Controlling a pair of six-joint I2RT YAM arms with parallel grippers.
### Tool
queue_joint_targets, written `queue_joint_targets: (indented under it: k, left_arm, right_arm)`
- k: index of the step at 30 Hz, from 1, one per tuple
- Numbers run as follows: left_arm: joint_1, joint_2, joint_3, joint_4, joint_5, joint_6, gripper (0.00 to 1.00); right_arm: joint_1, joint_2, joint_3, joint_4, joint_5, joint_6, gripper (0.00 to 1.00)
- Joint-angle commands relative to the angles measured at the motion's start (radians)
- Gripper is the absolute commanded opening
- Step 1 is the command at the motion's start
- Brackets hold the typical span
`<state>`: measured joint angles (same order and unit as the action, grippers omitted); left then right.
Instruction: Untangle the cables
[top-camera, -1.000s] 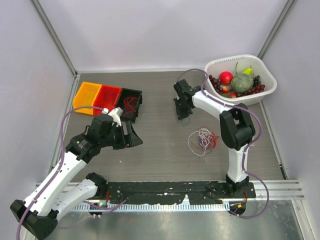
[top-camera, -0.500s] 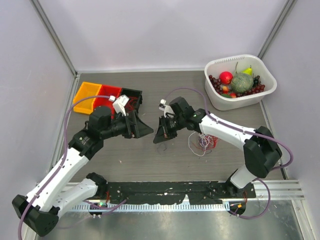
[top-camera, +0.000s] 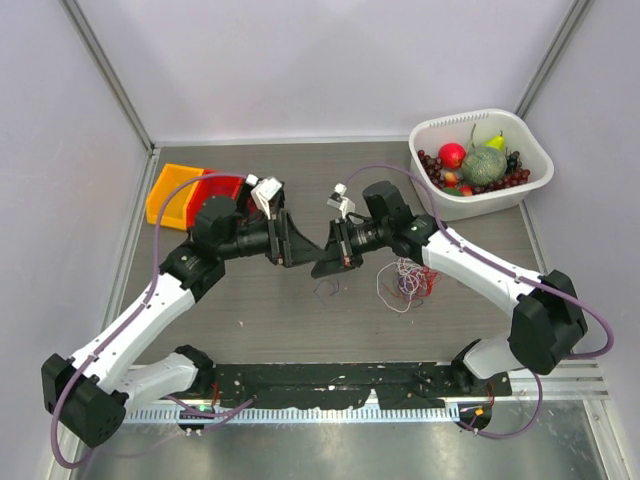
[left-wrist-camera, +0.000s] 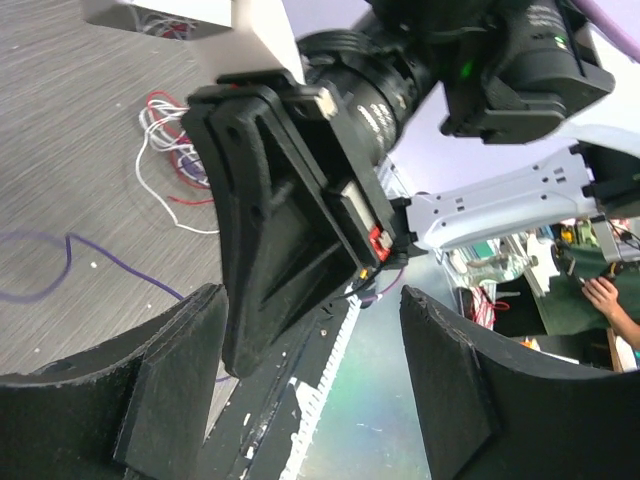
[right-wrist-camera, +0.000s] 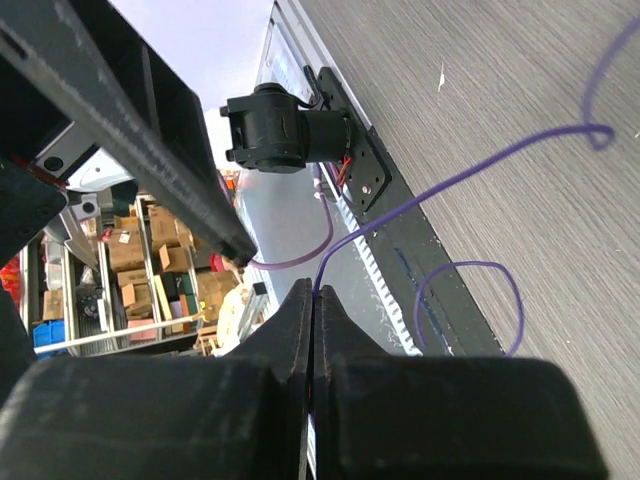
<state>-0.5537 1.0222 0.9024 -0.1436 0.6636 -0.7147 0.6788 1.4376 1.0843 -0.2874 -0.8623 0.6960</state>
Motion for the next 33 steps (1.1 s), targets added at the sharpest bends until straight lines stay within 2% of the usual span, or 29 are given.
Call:
queue_joint_targets:
  k: [1, 5, 11, 15, 17, 20, 23, 27, 29, 30, 31, 32, 33]
  left_arm:
    - [-0.009, 0.018, 0.02, 0.171, 0.128, -0.005, 0.73]
    - [-0.017, 0.039, 0.01, 0.179, 0.163, 0.009, 0.72]
    - [-0.015, 0.038, 0.018, 0.161, 0.099, 0.046, 0.64]
    - [-0.017, 0.067, 0.044, 0.07, -0.037, 0.032, 0.64]
    - [-0.015, 0.058, 0.044, 0.017, -0.148, 0.0, 0.61]
    - [-0.014, 0.029, 0.047, -0.072, -0.33, -0.043, 0.6]
    - [-0.008, 0.006, 0.065, -0.213, -0.465, -0.057, 0.6]
    - [0.017, -0.014, 0.087, -0.385, -0.567, -0.025, 0.6]
    - [0.02, -0.019, 0.092, -0.451, -0.594, -0.02, 0.62]
    - [0.02, -0.019, 0.092, -0.476, -0.608, -0.022, 0.65]
    - [0.02, -0.02, 0.089, -0.503, -0.614, -0.022, 0.68]
    - [0.02, -0.019, 0.087, -0.52, -0.616, -0.02, 0.73]
    - [0.021, -0.016, 0.082, -0.53, -0.616, -0.02, 0.76]
  right_arm:
    - [-0.03, -0.029, 0.034, 0.034, -0.104, 0.0, 0.01]
    - [-0.038, -0.036, 0.046, 0.037, -0.144, -0.004, 0.01]
    - [-0.038, -0.049, 0.045, 0.046, -0.161, 0.014, 0.01]
    - [-0.038, -0.065, 0.032, 0.064, -0.127, 0.039, 0.01]
    - [-0.036, -0.062, 0.057, -0.052, -0.029, -0.027, 0.01]
    - [-0.024, -0.023, 0.101, -0.237, 0.239, -0.133, 0.01]
    - [0.011, 0.017, 0.088, -0.262, 0.412, -0.135, 0.01]
    - [0.103, 0.113, 0.106, -0.236, 0.529, -0.063, 0.01]
    - [0.137, 0.19, 0.161, -0.255, 0.565, -0.049, 0.05]
    - [0.146, 0.213, 0.178, -0.291, 0.578, -0.047, 0.17]
    - [0.146, 0.234, 0.205, -0.303, 0.582, -0.056, 0.23]
    - [0.146, 0.236, 0.213, -0.312, 0.576, -0.064, 0.36]
    - [0.146, 0.225, 0.227, -0.317, 0.591, -0.078, 0.43]
